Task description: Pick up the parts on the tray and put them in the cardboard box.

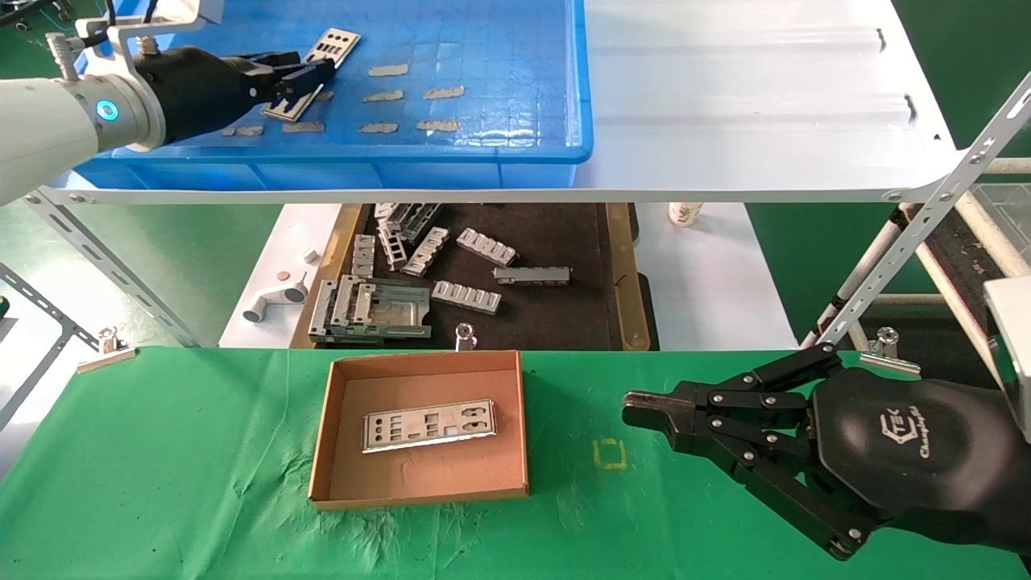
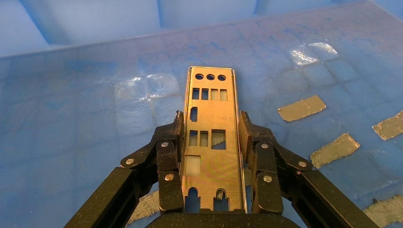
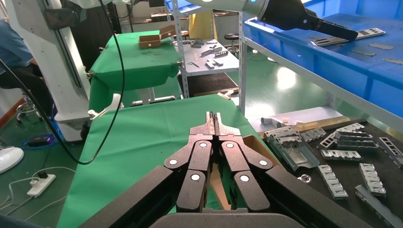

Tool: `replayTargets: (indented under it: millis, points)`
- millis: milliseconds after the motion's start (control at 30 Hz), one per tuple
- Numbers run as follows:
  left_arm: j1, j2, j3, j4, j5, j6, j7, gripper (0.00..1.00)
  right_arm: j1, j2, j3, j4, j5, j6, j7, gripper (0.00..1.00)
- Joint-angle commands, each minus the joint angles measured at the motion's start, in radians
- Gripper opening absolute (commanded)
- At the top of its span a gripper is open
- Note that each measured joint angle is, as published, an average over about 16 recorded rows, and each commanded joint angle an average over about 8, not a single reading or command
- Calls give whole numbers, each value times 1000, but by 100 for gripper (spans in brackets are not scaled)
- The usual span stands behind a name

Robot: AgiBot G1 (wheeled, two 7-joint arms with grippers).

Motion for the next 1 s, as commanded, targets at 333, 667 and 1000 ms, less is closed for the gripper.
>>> replayTargets:
  millis: [333, 667, 1000]
  points:
    - [-23, -24, -5, -33, -8, 69, 33, 0, 0, 0, 0, 0, 0, 0, 0, 0]
    - [-57, -95, -18, -101, -32, 322, 128, 0, 0, 0, 0, 0, 0, 0, 0, 0]
    - [-67, -173, -32, -153, -71, 690, 250, 0, 0, 0, 0, 0, 0, 0, 0, 0]
